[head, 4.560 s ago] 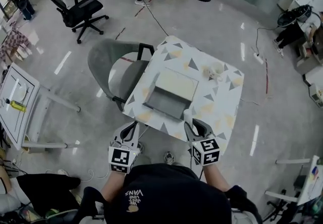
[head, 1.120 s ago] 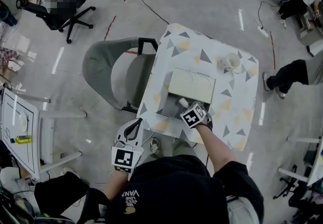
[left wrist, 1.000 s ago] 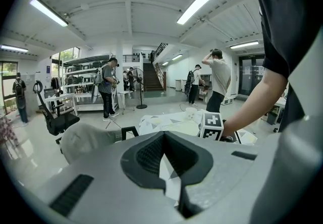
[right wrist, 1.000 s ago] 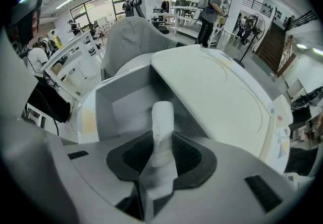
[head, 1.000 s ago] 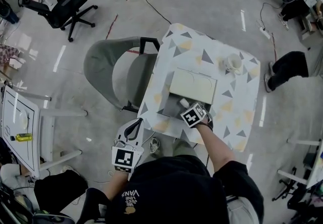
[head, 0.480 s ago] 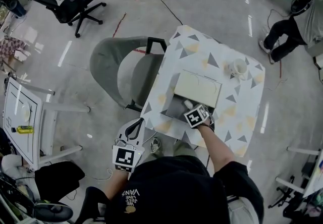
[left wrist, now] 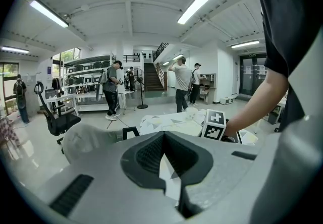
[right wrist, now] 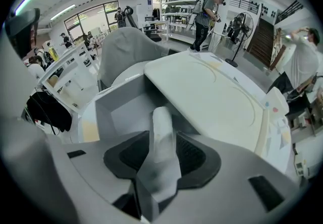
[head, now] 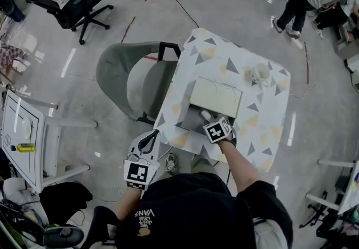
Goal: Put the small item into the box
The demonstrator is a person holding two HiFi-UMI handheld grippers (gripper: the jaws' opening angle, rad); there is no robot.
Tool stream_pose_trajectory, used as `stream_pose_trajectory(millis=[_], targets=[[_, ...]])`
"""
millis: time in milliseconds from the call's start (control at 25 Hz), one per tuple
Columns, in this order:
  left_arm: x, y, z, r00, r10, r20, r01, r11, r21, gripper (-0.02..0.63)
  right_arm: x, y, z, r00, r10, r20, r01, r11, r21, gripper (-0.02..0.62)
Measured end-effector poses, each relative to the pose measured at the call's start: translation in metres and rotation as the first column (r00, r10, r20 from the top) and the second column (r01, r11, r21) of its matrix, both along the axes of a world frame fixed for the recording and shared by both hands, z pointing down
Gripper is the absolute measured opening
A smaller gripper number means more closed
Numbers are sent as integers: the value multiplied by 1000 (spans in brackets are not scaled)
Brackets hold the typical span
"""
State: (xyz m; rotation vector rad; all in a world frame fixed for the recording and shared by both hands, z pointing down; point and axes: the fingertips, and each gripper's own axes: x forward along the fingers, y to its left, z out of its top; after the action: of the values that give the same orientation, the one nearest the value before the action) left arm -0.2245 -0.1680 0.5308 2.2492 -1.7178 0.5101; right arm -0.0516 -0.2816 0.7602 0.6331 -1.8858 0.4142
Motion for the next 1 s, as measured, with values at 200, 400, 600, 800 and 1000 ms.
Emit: stream_pose_trajectory(millis=[200, 400, 600, 800, 1000], targets=[[5, -1, -1, 1000, 29, -3, -29, 1000, 9, 6, 5, 3, -14, 999, 37, 28, -38, 999, 33, 146], [12, -2, -4, 998, 58, -7, -58, 998, 22, 6, 11, 2, -38, 993, 79, 83, -86, 993, 84, 125], [17, -2, -8, 996, 85, -14, -84, 996, 42, 6, 15, 6, -72, 982, 118, 149, -143, 974, 174, 3], [21, -2, -13, 993, 118, -19, -116, 991, 62, 6, 19, 17, -108, 958, 161, 237, -218, 947, 235, 0], [27, -4, -18, 986, 162, -24, -160, 984, 82, 6, 29, 34, -148, 907, 231, 353, -334, 904, 265, 0]])
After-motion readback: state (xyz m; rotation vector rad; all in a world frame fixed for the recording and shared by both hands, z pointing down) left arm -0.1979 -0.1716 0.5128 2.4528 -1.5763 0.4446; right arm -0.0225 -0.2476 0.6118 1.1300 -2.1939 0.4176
